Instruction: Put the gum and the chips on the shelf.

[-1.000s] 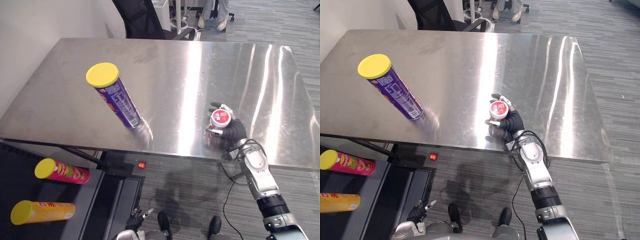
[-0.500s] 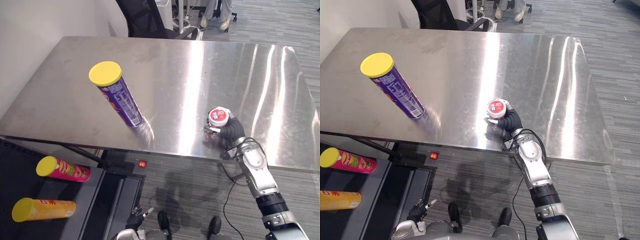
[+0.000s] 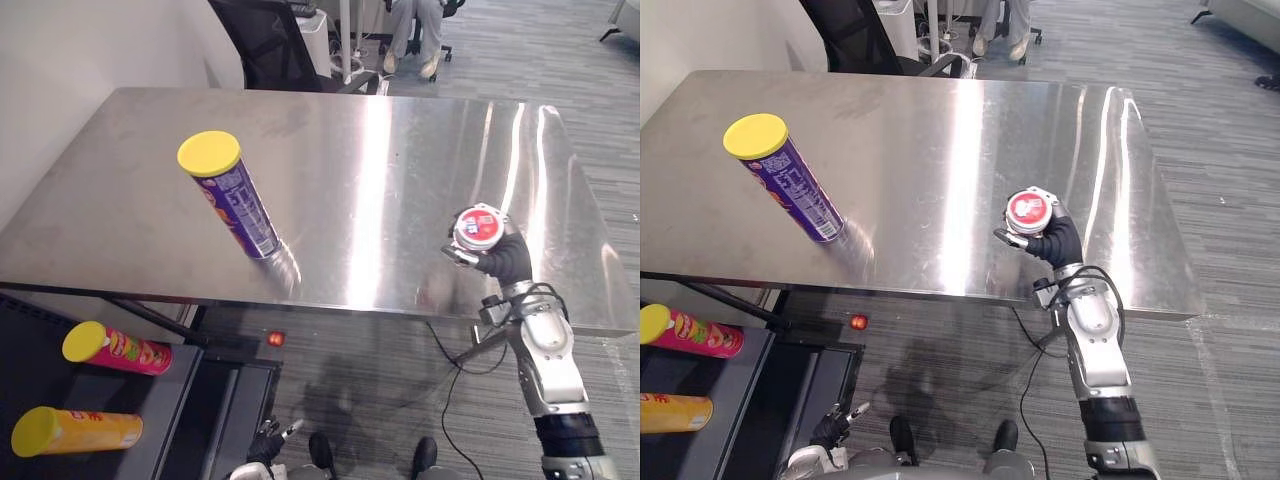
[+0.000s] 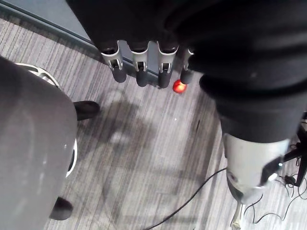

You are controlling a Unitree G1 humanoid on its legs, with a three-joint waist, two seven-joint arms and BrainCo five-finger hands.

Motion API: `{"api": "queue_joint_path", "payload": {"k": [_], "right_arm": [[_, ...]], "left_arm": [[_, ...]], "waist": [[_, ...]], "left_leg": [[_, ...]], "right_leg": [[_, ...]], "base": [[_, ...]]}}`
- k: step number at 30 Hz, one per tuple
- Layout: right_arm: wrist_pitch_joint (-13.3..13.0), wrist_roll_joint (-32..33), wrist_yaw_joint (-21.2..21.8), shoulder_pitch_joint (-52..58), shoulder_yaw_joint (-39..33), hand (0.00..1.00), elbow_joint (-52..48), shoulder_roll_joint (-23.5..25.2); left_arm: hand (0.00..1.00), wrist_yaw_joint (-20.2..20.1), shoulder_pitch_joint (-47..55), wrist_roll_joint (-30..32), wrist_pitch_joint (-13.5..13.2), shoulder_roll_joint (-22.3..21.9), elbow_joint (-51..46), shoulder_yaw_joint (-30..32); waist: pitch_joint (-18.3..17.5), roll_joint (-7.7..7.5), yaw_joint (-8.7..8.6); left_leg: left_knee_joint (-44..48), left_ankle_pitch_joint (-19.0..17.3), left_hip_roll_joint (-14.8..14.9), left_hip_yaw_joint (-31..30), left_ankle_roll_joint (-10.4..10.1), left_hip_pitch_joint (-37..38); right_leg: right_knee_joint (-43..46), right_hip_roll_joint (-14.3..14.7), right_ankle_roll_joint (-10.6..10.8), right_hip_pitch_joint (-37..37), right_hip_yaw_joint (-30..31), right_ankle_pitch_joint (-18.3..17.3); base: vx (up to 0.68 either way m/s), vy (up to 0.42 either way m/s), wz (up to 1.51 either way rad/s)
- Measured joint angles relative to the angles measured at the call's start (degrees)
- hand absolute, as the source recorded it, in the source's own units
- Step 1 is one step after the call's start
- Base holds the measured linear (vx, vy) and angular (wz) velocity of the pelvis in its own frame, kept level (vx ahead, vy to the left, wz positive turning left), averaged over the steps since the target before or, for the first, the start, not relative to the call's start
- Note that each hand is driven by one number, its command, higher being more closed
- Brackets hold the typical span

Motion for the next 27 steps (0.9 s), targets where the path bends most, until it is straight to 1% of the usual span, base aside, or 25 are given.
{"api": "queue_joint_path", "payload": {"k": [4, 6, 7, 11, 14, 16, 17, 18, 19, 20, 21, 22, 23, 24, 25, 26, 27], "right_arm": [[0.0, 2.73, 1.0, 2.01, -1.02, 1.0, -2.89, 0.02], [-0.02, 3.77, 2.05, 3.52, -1.2, 1.0, -4.34, 0.03], [-0.02, 3.77, 2.19, 4.09, -1.34, 1.0, -4.64, 0.03], [-0.02, 3.76, 2.45, 7.27, -2.68, 1.0, -5.62, 0.09], [-0.07, 3.75, 2.42, 7.91, -2.98, 1.0, -5.69, 0.2], [-0.21, 3.75, 2.33, 8.39, -2.98, 1.0, -5.7, 0.6], [-0.21, 3.75, 2.3, 8.6, -2.87, 1.0, -5.69, 1.23], [-0.2, 3.74, 2.28, 8.6, -2.62, 1.0, -5.69, 1.45], [-0.21, 3.74, 2.24, 8.45, -1.61, 1.0, -5.68, 1.5], [-0.21, 3.75, 2.2, 8.19, 0.15, 1.0, -5.65, 1.48], [-0.22, 3.75, 2.17, 7.88, 1.28, 1.0, -5.57, 1.49], [-0.23, 3.74, 2.03, 6.85, 3.79, 1.0, -5.05, 1.54], [-0.25, 3.75, 1.82, 5.97, 5.29, 1.0, -4.66, 1.92], [-0.27, 3.77, 1.49, 5.68, 5.69, 1.0, -4.52, 2.22], [-0.61, 3.8, 0.68, 5.13, 6.07, 1.0, -4.49, 2.52], [-0.85, 3.8, 0.33, 4.8, 6.05, 1.0, -4.5, 2.35], [-0.94, 3.76, -0.19, 4.3, 5.56, 1.0, -4.54, 1.92]], "left_arm": [[0.0, -0.02, 0.09, 0.34, 0.01, -0.02, 0.13, 0.33], [0.0, -0.07, 0.8, 0.41, 0.01, -0.06, 0.06, 1.04], [0.0, -0.07, 0.95, 0.41, 0.0, -0.06, 0.06, 1.2], [0.0, -0.08, 1.7, 0.41, 0.02, 0.04, 0.1, 1.78], [0.0, -0.07, 1.81, 0.33, 0.05, 0.1, 0.11, 1.95], [0.0, -0.01, 1.55, 0.16, 0.06, 0.48, 0.02, 1.73], [0.0, 0.04, 1.01, -0.51, 0.08, 1.02, 0.0, 1.6], [0.0, 0.11, 0.82, -0.73, 0.09, 1.17, -0.11, 1.59], [0.0, 0.14, 0.6, -0.89, 0.1, 1.36, -0.34, 1.52], [0.0, 0.15, 0.51, -1.08, 0.09, 1.43, -0.38, 1.12], [0.0, 0.14, 0.51, -1.76, 0.05, 1.43, -0.48, 0.93], [0.0, 0.14, 0.54, -3.19, 0.06, 1.31, -0.47, 0.93], [0.0, 0.13, 0.55, -3.31, -0.02, 0.96, -0.95, 0.98], [0.0, 0.09, 0.55, -3.93, -0.06, 0.81, -1.06, 0.97], [0.0, 0.03, 0.73, -5.36, 0.01, 0.39, -1.75, 1.07], [0.0, 0.04, 0.96, -5.27, -0.04, 0.28, -2.32, 1.12], [0.0, 0.06, 0.94, -5.19, -0.05, 0.19, -3.13, 1.61]], "waist": [[-0.23, -0.3, -0.32], [-0.81, -0.59, -1.18], [-1.01, -0.71, -1.26], [-2.99, -1.46, -1.3], [-3.18, -1.74, -1.16], [-2.76, -2.25, -1.12], [-1.98, -2.88, -1.05], [-1.65, -3.13, -1.0], [-1.0, -3.39, -0.85], [-0.62, -3.17, -0.85], [-0.47, -2.99, -0.78], [-0.17, -2.4, -0.66], [0.24, -1.76, -0.67], [0.27, -1.46, -0.62], [0.69, -0.47, -0.43], [0.99, 0.01, 0.04], [1.53, 0.92, 1.02]], "left_leg": [[-0.1, 0.17, 0.01, 0.8, 0.02, 0.51], [-0.1, 0.37, 0.05, 0.94, 0.01, 0.56], [-0.1, 0.41, 0.07, 1.0, 0.0, 0.56], [-0.09, 0.52, 0.2, 1.86, -0.03, 0.7], [0.33, 0.44, 0.3, 2.91, -0.06, 1.56], [2.73, -0.58, 0.6, 2.91, 0.05, -0.12], [7.32, -2.63, 1.13, 2.55, 0.09, -2.27], [9.15, -3.62, 1.27, 2.41, 0.21, -3.04], [12.35, -5.08, 1.37, 1.89, 0.36, -4.08], [15.18, -6.28, 1.63, 0.89, 0.41, -5.22], [16.15, -6.59, 1.77, 0.43, 0.38, -5.71], [16.52, -6.34, 1.98, -1.14, 0.48, -7.19], [15.67, -5.15, 1.99, -4.0, -0.01, -8.62], [14.76, -4.05, 1.91, -5.9, -0.39, -9.53], [11.03, -0.36, 1.65, -11.19, -1.23, -11.27], [9.05, 1.53, 1.56, -13.16, -1.54, -11.83], [4.5, 2.91, 2.5, -13.79, -1.81, -12.23]], "right_leg": [[0.0, -0.01, -0.03, -0.01, 0.6, -0.02], [0.02, 0.04, -0.03, -0.08, 0.72, -0.02], [0.02, 0.06, -0.03, -0.12, 0.81, -0.02], [0.44, 0.17, -0.04, -0.79, 2.08, -0.02], [2.08, 0.02, -0.34, -1.36, 3.39, -0.32], [6.85, -0.93, -0.36, -4.26, 3.68, -2.36], [11.83, -2.02, -0.29, -6.68, 3.91, -4.63], [14.35, -2.61, -0.37, -7.76, 4.06, -5.84], [18.64, -3.85, -0.34, -9.1, 4.54, -7.98], [21.13, -4.57, -0.28, -9.55, 4.25, -9.35], [21.66, -4.84, -0.34, -9.68, 3.8, -9.77], [21.65, -4.81, -0.47, -9.38, 2.34, -9.89], [20.61, -4.56, -0.61, -8.48, -0.78, -9.92], [19.72, -4.35, -0.7, -8.1, -2.83, -9.93], [18.16, -3.56, -1.24, -6.99, -8.71, -9.74], [18.22, -3.23, -1.82, -6.93, -11.06, -10.02], [18.11, -2.16, -3.13, -6.64, -15.46, -9.77]], "base": [[-0.07, -0.031, -0.11], [-0.06, -0.03, -0.05], [-0.05, -0.028, -0.04], [-0.04, -0.02, -0.11], [-0.04, -0.006, -0.21], [-0.07, 0.005, -0.03], [-0.08, -0.018, 0.13], [-0.07, -0.039, 0.17], [-0.08, -0.031, 0.24], [-0.08, -0.025, 0.28], [-0.1, -0.033, 0.41], [-0.1, -0.053, 0.73], [-0.1, -0.064, 0.97], [-0.07, -0.098, 1.73], [-0.06, -0.141, 1.65], [-0.08, -0.207, 1.98], [-0.08, -0.192, 1.4]]}}
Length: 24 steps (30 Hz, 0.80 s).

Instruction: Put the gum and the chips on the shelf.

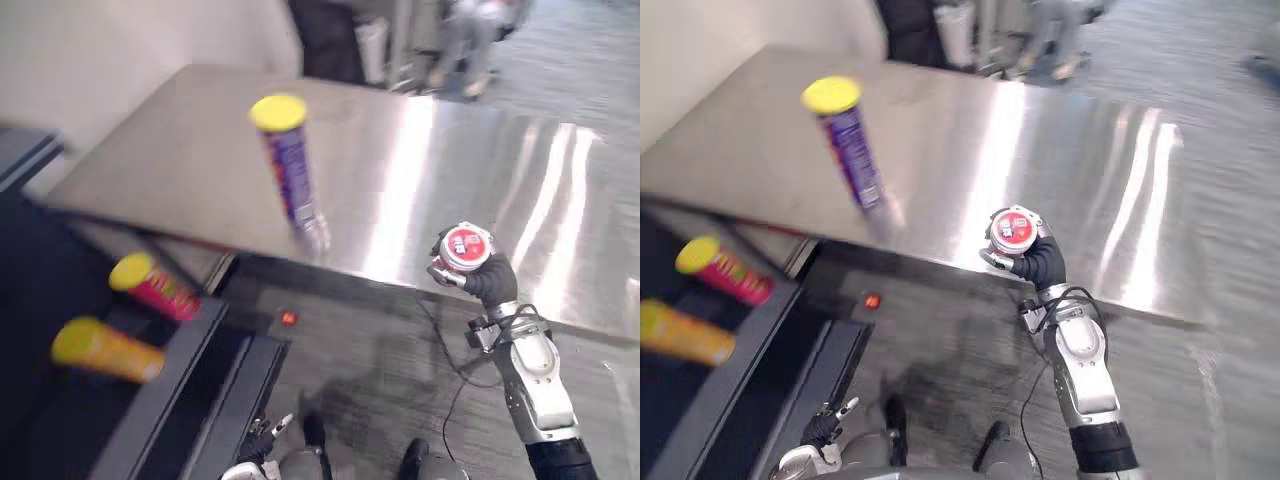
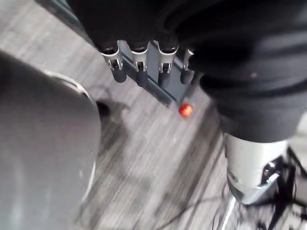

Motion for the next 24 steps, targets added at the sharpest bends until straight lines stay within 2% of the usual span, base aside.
{"api": "queue_joint_path", "payload": {"k": [1, 2, 3, 4, 5, 6, 7, 8, 9, 10, 11, 12, 13, 16, 20, 24], "right_arm": [[0.0, -0.07, -0.12, -0.18, -0.38, 1.0, -0.11, -0.12], [-0.03, -0.14, -0.21, -0.18, -2.26, 1.0, -0.32, -0.21], [-0.02, -0.3, -0.65, -0.23, -4.68, 1.0, -0.17, -0.26], [0.0, -0.4, -1.02, -0.23, -5.59, 1.0, -0.19, -0.32], [-0.18, -0.67, -1.69, -0.19, -7.22, 1.0, -0.66, -0.99], [-0.37, -0.66, -2.3, 0.67, -9.37, 1.0, -0.93, -1.14], [-0.38, -0.67, -2.52, 1.42, -10.39, 1.0, -1.07, -0.92], [-0.35, -0.72, -2.32, 1.96, -11.54, 1.0, -1.41, -0.01], [-0.36, -0.68, -2.36, 2.82, -12.02, 1.0, -1.84, 0.98], [-0.36, -0.68, -2.35, 3.55, -12.42, 1.0, -1.97, 1.14], [-0.16, -0.69, -2.37, 4.8, -13.34, 1.0, -1.95, 1.06], [-0.06, -0.69, -2.41, 5.12, -14.55, 1.0, -1.93, 1.13], [-0.07, -0.68, -2.4, 5.12, -14.98, 1.0, -1.93, 1.42], [-0.1, -0.68, -2.5, 5.52, -15.32, 1.0, -1.99, 2.55], [-0.11, -0.75, -2.55, 5.78, -15.68, 1.0, -2.17, 4.06], [-0.12, -2.84, -2.85, 5.71, -15.4, 1.0, -1.61, 4.93]], "left_arm": [[0.0, 0.02, -0.12, 0.0, 0.14, 0.28, 0.24, 0.03], [0.0, -0.04, -0.74, -0.11, 0.53, 1.13, 1.58, 0.52], [0.0, -0.08, -1.25, -0.45, 0.82, 1.24, 2.72, 1.65], [0.0, -0.04, -0.94, -0.71, 0.9, 1.19, 2.88, 1.98], [0.0, -0.2, 0.59, -1.48, 1.23, 0.91, 2.68, 2.28], [0.0, -0.27, 1.24, -1.54, 1.22, 0.69, 2.53, 2.15], [0.0, -0.29, 1.33, -1.56, 1.2, 0.84, 2.5, 2.28], [0.0, -0.41, 1.16, -1.78, 1.38, 1.04, 3.17, 2.86], [0.0, -0.65, 1.9, -1.77, 2.03, 1.12, 3.45, 3.12], [0.0, -0.83, 2.54, -1.76, 2.06, 1.04, 3.44, 3.25], [0.0, -1.19, 2.97, -1.75, 2.05, 0.82, 3.44, 3.48], [0.0, -1.35, 2.96, -1.59, 2.06, 0.69, 3.67, 3.63], [0.0, -1.4, 2.64, -1.35, 2.04, 0.85, 3.99, 4.01], [0.0, -1.29, 2.27, 1.05, 2.11, 1.76, 5.45, 6.15], [0.0, -0.9, 2.76, 1.77, 2.44, 1.99, 5.62, 6.49], [0.0, -0.14, 2.24, 2.68, 2.35, 3.18, 5.44, 7.4]], "waist": [[0.26, 0.48, 0.33], [0.62, 0.68, 0.3], [0.87, 0.83, 0.43], [0.75, 1.08, 0.42], [0.77, 2.47, 0.0], [0.6, 3.32, -0.4], [0.39, 2.77, -0.3], [0.51, 1.68, -0.1], [0.26, 1.76, -0.39], [0.57, 1.26, -0.76], [0.25, 2.02, -0.94], [-0.01, 2.73, -1.0], [-0.21, 3.07, -1.17], [-0.2, 1.03, -1.15], [-0.09, 0.49, -1.09], [0.53, -0.28, -0.91]], "left_leg": [[-1.91, -0.76, 0.58, 2.3, 0.68, -0.1], [-2.26, -4.27, 2.26, 11.01, 5.07, -0.62], [2.08, -3.61, 4.23, 20.57, 9.03, -1.24], [5.79, -1.59, 5.07, 24.85, 11.55, -0.78], [8.45, 4.1, 5.3, 27.88, 9.6, 0.96], [6.71, 6.96, 4.18, 27.67, 10.01, 0.7], [3.41, 10.15, 2.73, 26.68, 9.3, 1.14], [5.52, 6.52, 2.75, 27.41, 9.98, 1.16], [11.57, 0.88, 3.89, 28.87, 8.86, 1.6], [12.6, -0.74, 4.23, 28.91, 6.89, 2.21], [11.19, -2.11, 4.63, 28.62, 4.25, 3.61], [8.02, -2.76, 4.18, 27.57, 3.26, 4.19], [6.66, -2.95, 3.78, 27.53, 3.39, 4.51], [2.47, -2.88, 1.41, 27.49, 3.63, 4.87], [1.64, -4.14, -0.59, 28.27, 5.45, 4.76], [0.65, -4.26, -1.95, 29.06, 5.59, 5.24]], "right_leg": [[-1.13, 0.56, -0.27, 0.85, -2.6, 0.21], [-3.24, 0.45, -0.66, 2.71, -8.36, 0.5], [-1.77, -1.86, -1.49, 3.87, -13.09, -0.58], [0.05, -2.86, -1.47, 4.23, -14.54, -1.55], [3.14, -3.94, -0.78, 6.01, -16.73, -3.63], [3.7, -4.32, -1.05, 7.44, -19.14, -4.05], [2.61, -4.81, -1.11, 7.76, -19.94, -4.07], [1.33, -5.58, -1.09, 8.45, -23.09, -4.2], [1.67, -6.2, -0.94, 8.64, -24.61, -4.06], [1.93, -6.54, -0.87, 8.76, -25.48, -4.0], [2.9, -6.77, -0.84, 8.88, -26.8, -3.98], [3.87, -6.78, -0.78, 8.69, -27.96, -3.94], [4.31, -6.92, -0.74, 8.66, -28.53, -3.92], [4.22, -7.94, -0.13, 8.47, -29.67, -2.47], [3.54, -9.09, -0.06, 7.97, -29.17, 0.69], [1.62, -9.06, 0.34, 6.73, -24.85, 3.0]], "base": [[-0.08, -0.197, 1.97], [-0.05, -0.109, 2.13], [-0.03, -0.084, 2.07], [0.03, -0.041, 1.73], [0.02, -0.052, 1.61], [-0.04, -0.044, 1.53], [-0.12, -0.011, 1.27], [-0.09, -0.046, 0.87], [-0.05, -0.042, 0.83], [-0.01, 0.005, 0.78], [-0.02, 0.091, 0.68], [-0.04, 0.123, 0.6], [-0.07, 0.142, 0.49], [-0.08, 0.148, 0.25], [-0.03, 0.159, 0.0], [0.0, 0.098, -0.11]]}}
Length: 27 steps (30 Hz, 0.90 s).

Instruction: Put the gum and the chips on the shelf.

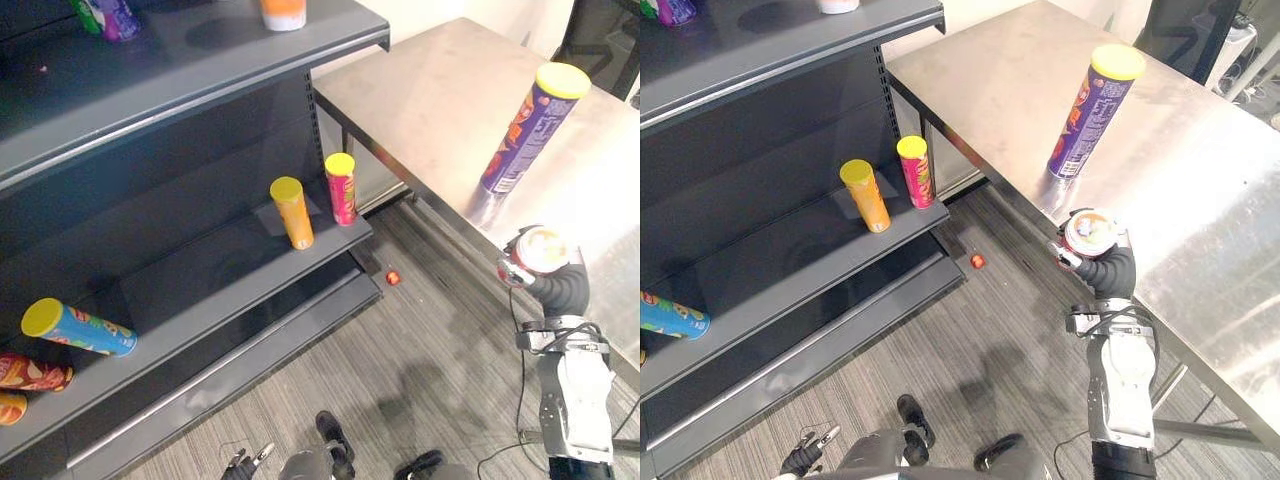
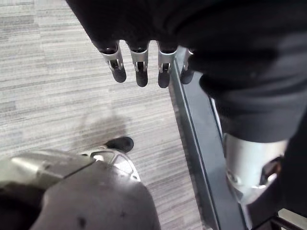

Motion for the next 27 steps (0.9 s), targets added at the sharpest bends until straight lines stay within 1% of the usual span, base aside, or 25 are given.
{"api": "queue_joint_path", "payload": {"k": [4, 5, 8, 10, 12, 13, 14, 15, 17, 18, 19, 20, 21, 22, 23, 24, 25, 27], "right_arm": [[0.02, -0.06, 0.18, -0.01, 0.39, 1.0, 0.7, 0.05], [0.02, -0.08, 0.24, -0.04, 0.52, 1.0, 0.83, 0.05], [0.01, -0.07, 0.38, -0.14, 0.98, 1.0, 0.92, 0.04], [0.01, -0.08, 0.28, -0.58, 2.67, 1.0, 1.43, -0.03], [0.01, -0.21, 0.42, -2.8, 6.06, 1.0, 2.51, -0.25], [0.01, -0.4, 0.44, -3.72, 7.18, 1.0, 2.95, -0.25], [0.01, -1.67, 0.58, -5.01, 8.94, 1.0, 3.13, -0.23], [0.01, -2.18, 0.69, -5.45, 9.77, 1.0, 3.11, -0.23], [0.05, -2.53, 1.64, -5.84, 12.16, 1.0, 3.12, -0.21], [0.16, -2.78, 2.23, -5.51, 12.9, 1.0, 3.13, -0.27], [0.09, -3.71, 2.87, -5.12, 13.08, 1.0, 3.13, -0.14], [0.06, -3.92, 2.94, -4.79, 13.15, 1.0, 3.13, -0.19], [0.1, -4.07, 2.94, -3.89, 13.24, 1.0, 3.08, -0.15], [0.11, -4.07, 2.93, -3.33, 13.26, 1.0, 3.07, -0.15], [0.12, -4.07, 2.89, -2.17, 13.32, 1.0, 3.01, -0.12], [0.12, -4.07, 2.87, -1.08, 13.45, 1.0, 2.79, -0.13], [0.11, -4.07, 2.84, -0.52, 13.51, 1.0, 2.54, -0.12], [0.11, -4.07, 2.93, 1.01, 13.81, 1.0, 1.54, 0.02]], "left_arm": [[0.0, -0.03, 0.03, 0.09, -0.01, -0.12, -0.04, 0.58], [0.0, -0.22, 0.07, 0.07, 0.0, -0.16, -0.05, 1.03], [0.0, -0.5, 0.1, -0.18, 0.0, -0.71, -0.43, 2.18], [0.0, -1.02, -0.08, -0.57, -0.04, -0.96, -1.4, 2.12], [0.0, -1.23, -0.25, -0.82, -0.48, -0.97, -3.27, 2.08], [0.0, -1.24, -0.35, -1.41, -0.51, -0.91, -3.27, 2.07], [0.0, -1.24, -0.62, -2.73, -0.49, -0.89, -3.21, 2.02], [0.0, -1.24, -0.75, -2.81, -0.48, -0.91, -3.22, 2.0], [0.0, -1.18, -0.75, -2.81, -0.49, -0.73, -3.22, 2.01], [0.0, -0.93, -0.27, -2.81, -0.51, -0.69, -3.28, 1.54], [0.0, -0.52, -0.02, -2.81, -0.59, -0.19, -3.34, -0.31], [0.0, -0.26, -0.08, -2.82, -0.62, 0.0, -3.47, -0.96], [0.0, 0.06, -0.13, -2.74, -0.88, 0.68, -3.61, -2.04], [0.0, 0.11, -0.13, -2.74, -1.12, 0.85, -3.43, -2.33], [0.0, 0.21, -0.11, -2.61, -1.17, 0.93, -2.86, -2.35], [0.0, 0.34, -0.15, -2.15, -1.15, 0.83, -2.39, -2.43], [0.0, 0.34, -0.23, -1.97, -1.16, 0.76, -2.27, -2.7], [0.0, 0.31, -1.07, -1.66, -1.19, 0.81, -1.82, -4.01]], "waist": [[0.17, -0.26, 0.58], [0.36, -0.58, 0.75], [0.64, -1.07, 0.65], [0.87, -1.47, 0.61], [1.35, -2.32, 0.86], [1.45, -2.51, 1.1], [1.56, -2.76, 1.84], [1.56, -2.76, 2.21], [1.57, -2.68, 2.74], [1.62, -2.25, 2.73], [1.82, -1.47, 2.58], [2.02, -0.91, 2.26], [2.09, -0.8, 1.57], [2.09, -0.81, 1.12], [2.14, -0.86, 0.54], [2.03, -1.17, 0.43], [2.02, -1.17, 0.36], [1.61, -1.87, 0.17]], "left_leg": [[-1.63, 0.31, -0.78, 0.78, -0.11, 1.08], [-2.23, 0.48, -0.83, 1.27, -0.31, 1.59], [-2.52, 0.77, -0.61, 1.34, -0.29, 1.58], [0.6, -0.04, 0.37, 0.81, 0.18, -0.28], [5.77, -1.85, 2.26, -0.38, 0.75, -3.24], [6.48, -2.16, 2.51, -0.52, 1.02, -3.65], [6.86, -2.45, 2.49, -0.88, 1.13, -4.02], [6.73, -2.48, 2.27, -1.29, 1.18, -4.12], [4.62, -2.44, 0.71, -3.38, 1.6, -3.11], [2.25, -1.94, -0.43, -5.34, 2.26, -1.07], [1.24, -1.76, -0.68, -7.99, 2.57, 0.09], [1.01, -1.76, -0.48, -9.65, 2.58, 0.28], [0.2, -1.62, -0.71, -12.48, 2.68, 0.97], [-0.33, -1.57, -1.09, -13.6, 2.65, 1.58], [-1.37, -1.32, -2.19, -15.31, 2.43, 3.34], [-1.61, -1.33, -3.28, -17.23, 2.23, 4.96], [-1.66, -1.37, -3.76, -18.59, 2.16, 5.59], [-1.13, -1.74, -5.09, -22.73, 1.55, 5.71]], "right_leg": [[-1.89, 0.64, 0.26, -0.06, 2.06, 0.53], [-2.26, 0.91, 0.41, -0.05, 2.63, 0.63], [-2.38, 1.33, 0.42, -0.12, 2.84, 0.63], [-2.38, 1.57, 0.43, -0.16, 2.65, 0.63], [-2.3, 1.93, 0.46, -0.17, 2.0, 0.72], [-2.28, 1.79, 0.47, -0.15, 1.91, 0.76], [-2.07, 1.58, 0.62, -0.09, 1.76, 0.9], [-1.74, 1.34, 0.69, -0.04, 1.73, 1.11], [2.68, -0.78, -0.1, -0.1, 2.92, 1.8], [8.2, -2.46, -2.91, -1.75, 9.57, 3.58], [14.28, -1.25, -6.03, -6.58, 23.33, 2.53], [14.21, 1.59, -4.92, -8.03, 30.14, 0.41], [12.33, 7.26, -2.8, -10.07, 42.53, -2.78], [11.15, 9.24, -2.05, -10.54, 46.67, -3.69], [9.26, 11.37, -1.47, -11.05, 51.44, -4.13], [7.42, 12.15, -1.46, -11.17, 52.73, -4.12], [6.38, 12.58, -1.46, -11.21, 53.54, -4.11], [2.1, 12.86, -0.89, -12.0, 55.15, -3.63]], "base": [[0.02, 0.009, -0.14], [0.03, -0.025, -0.15], [0.05, -0.046, -0.03], [0.07, -0.064, 0.17], [0.08, -0.051, 0.3], [0.07, 0.004, 0.23], [0.06, 0.021, 0.19], [0.08, 0.044, 0.37], [0.15, 0.091, 0.54], [0.17, 0.127, 0.64], [0.14, 0.121, 0.7], [0.17, 0.074, 0.95], [0.17, 0.04, 0.97], [0.2, 0.022, 1.23], [0.17, 0.014, 1.16], [0.17, 0.003, 1.14], [0.18, -0.024, 1.14], [0.17, -0.077, 1.14]]}}
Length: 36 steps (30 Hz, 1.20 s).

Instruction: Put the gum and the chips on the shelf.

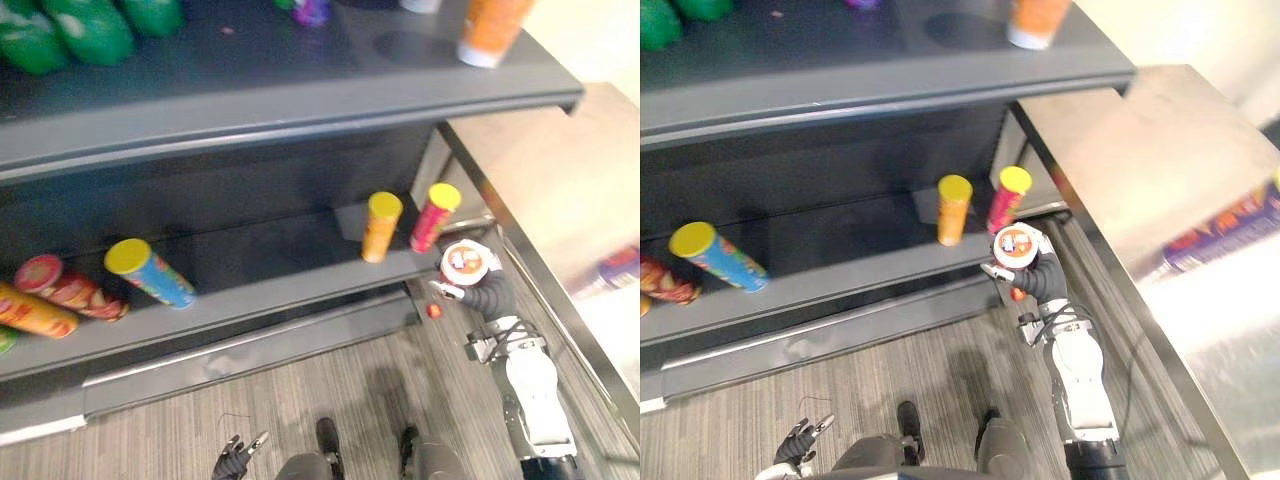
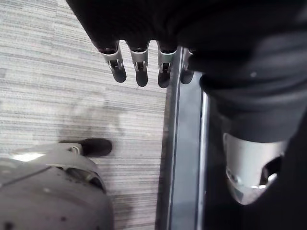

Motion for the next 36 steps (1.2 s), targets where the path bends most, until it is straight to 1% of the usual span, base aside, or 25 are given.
{"api": "queue_joint_path", "payload": {"k": [1, 2, 3, 6, 7, 9, 11, 12, 13, 16, 20, 26, 27, 29, 31, 33, 36], "right_arm": [[0.01, 0.0, 0.03, 0.25, 0.03, 1.0, -0.26, 0.05], [0.03, 0.01, 0.08, 0.33, 0.02, 1.0, -0.54, 0.48], [0.06, 0.01, 0.06, -0.03, 0.0, 1.0, -0.73, 0.96], [0.06, 0.05, 0.02, 1.23, -1.25, 1.0, -1.28, 0.99], [0.06, 0.05, 0.03, 1.89, -1.95, 1.0, -1.34, 0.98], [0.05, 0.15, -0.04, 4.51, -4.53, 1.0, -1.53, 0.96], [0.05, 0.14, -0.15, 5.16, -5.15, 1.0, -1.58, 0.98], [0.05, 0.05, -0.3, 5.84, -5.93, 1.0, -1.66, 0.99], [0.05, 0.03, -0.28, 6.32, -5.69, 1.0, -2.0, 1.1], [0.03, 0.03, -0.05, 6.53, -4.17, 1.0, -3.46, 1.19], [0.02, 0.03, -0.01, 6.45, -1.75, 1.0, -3.35, 1.28], [0.07, 0.18, -0.14, 6.07, 1.19, 1.0, -3.33, 1.23], [0.08, 0.21, -0.19, 6.03, 1.52, 1.0, -3.05, 1.2], [0.12, 0.3, -0.36, 5.45, 1.64, 1.0, -2.94, 1.05], [0.25, 0.42, -0.58, 4.15, 1.63, 1.0, -2.89, 1.03], [0.42, 0.58, -0.8, 2.16, 1.64, 1.0, -2.46, 1.02], [1.22, 0.77, -1.2, -0.51, 1.64, 1.0, -1.52, 1.02]], "left_arm": [[0.0, -0.02, -0.23, 0.0, 0.0, 0.15, 0.43, -0.06], [0.0, -0.07, -0.21, -0.01, 0.01, 0.2, 1.5, 0.09], [0.0, -0.13, 0.33, -0.01, 0.12, -0.44, 2.04, 0.93], [0.0, -0.37, 1.06, 0.08, 0.14, -1.28, 2.29, 2.19], [0.0, -0.39, 0.96, 0.11, 0.14, -1.36, 2.42, 2.3], [0.0, -0.57, 0.79, 0.11, 0.12, -1.66, 3.07, 2.29], [0.0, -0.58, 0.43, 0.17, 0.13, -1.74, 3.23, 2.3], [0.0, -0.58, 0.03, 1.34, 0.12, -1.71, 3.16, 2.3], [0.0, -0.59, -0.05, 2.16, 0.14, -1.64, 3.15, 2.2], [0.0, -0.58, 0.0, 2.41, 0.17, -2.01, 3.16, 2.19], [0.0, -0.57, -0.02, 4.32, 0.21, -1.75, 3.12, 2.17], [0.0, -0.56, -0.02, 6.31, 0.26, -1.35, 3.24, 1.62], [0.0, -0.53, 0.2, 6.32, 0.46, -1.33, 3.3, 1.63], [0.0, -0.47, 0.12, 6.32, 0.88, -1.04, 3.72, 1.59], [0.0, -0.41, 0.1, 6.33, 0.92, -0.89, 3.72, 1.48], [0.0, -0.35, 0.09, 6.34, 0.98, -0.71, 3.72, 0.89], [0.0, -0.31, 0.05, 6.36, 1.19, -0.46, 3.73, -0.29]], "waist": [[-0.15, -0.27, 0.05], [-0.62, -1.02, 0.39], [-0.65, -0.73, 0.45], [-0.79, -0.41, 0.27], [-0.88, -0.25, 0.23], [-1.79, 0.57, -0.07], [-1.99, 0.77, -0.37], [-2.1, 0.8, -0.98], [-2.45, 0.88, -1.27], [-2.87, 1.15, -1.01], [-3.0, 1.06, -1.29], [-3.74, 0.95, -1.31], [-4.8, 0.84, -1.38], [-5.82, 0.6, -1.37], [-6.02, 0.37, -1.38], [-6.65, 0.02, -1.35], [-6.9, -0.03, -1.37]], "left_leg": [[0.15, -0.14, -0.2, -0.9, -0.51, -0.07], [0.27, -0.54, -0.54, -1.66, -1.55, 0.09], [0.24, -0.78, 0.39, -1.63, -3.47, 0.43], [-0.21, -1.55, 2.58, -2.4, -4.89, 1.16], [-0.26, -1.56, 2.89, -2.63, -4.91, 1.41], [-1.08, -1.16, 3.14, -4.12, -5.18, 2.04], [-1.34, -0.59, 2.99, -4.52, -5.48, 1.94], [-1.87, 0.4, 2.65, -4.52, -5.73, 1.81], [-2.25, 0.93, 2.42, -4.5, -5.65, 1.79], [-3.38, 1.62, 2.34, -4.28, -6.06, 1.86], [-3.62, 2.02, 2.54, -3.32, -6.53, 2.39], [-4.03, 1.84, 3.0, -0.88, -6.51, 1.97], [-4.04, 1.46, 3.34, 0.07, -6.04, 1.42], [-4.03, 1.67, 3.62, 1.12, -5.85, 0.83], [-4.02, 2.28, 3.58, 1.13, -5.05, 0.81], [-3.99, 2.93, 3.49, 1.09, -5.1, 0.8], [-3.94, 3.45, 3.45, 1.07, -5.1, 0.79]], "right_leg": [[-1.66, -0.16, 0.65, 0.14, 0.01, 1.04], [-3.81, -0.57, 1.46, 0.8, -0.2, 3.74], [-6.43, 0.18, 1.59, 2.83, -0.58, 3.66], [-11.29, 2.17, 1.55, 7.08, -2.88, 3.67], [-11.75, 2.4, 1.47, 7.77, -3.51, 3.63], [-12.63, 2.65, 1.16, 9.47, -5.84, 3.43], [-12.8, 2.43, 1.16, 9.76, -6.89, 3.42], [-13.67, 2.07, 1.16, 10.68, -8.7, 3.42], [-14.15, 1.88, 1.16, 11.17, -9.73, 3.42], [-14.63, 1.88, 1.15, 11.38, -10.38, 3.43], [-14.65, 1.96, 1.17, 11.83, -10.44, 3.44], [-15.76, 2.31, 1.06, 11.72, -9.91, 3.69], [-16.28, 2.54, 0.78, 11.32, -9.84, 4.14], [-16.8, 2.67, 0.71, 10.96, -9.89, 4.63], [-16.94, 2.68, 0.71, 10.99, -9.87, 4.8], [-17.68, 2.72, 0.51, 11.1, -9.89, 5.44], [-17.93, 2.73, 0.38, 11.27, -9.91, 5.8]], "base": [[0.17, -0.134, 0.84], [0.19, -0.182, 0.47], [0.16, -0.152, 0.3], [0.11, -0.159, 0.16], [0.1, -0.116, 0.32], [0.13, -0.089, 0.41], [0.08, -0.009, 0.45], [0.07, 0.012, 0.64], [0.07, 0.018, 0.63], [0.03, 0.008, 0.19], [-0.01, -0.002, -0.01], [-0.09, -0.004, -0.09], [-0.05, 0.0, -0.03], [0.0, 0.0, 0.0], [0.0, 0.0, 0.0], [0.03, -0.003, 0.02], [-0.01, -0.003, 0.01]]}}
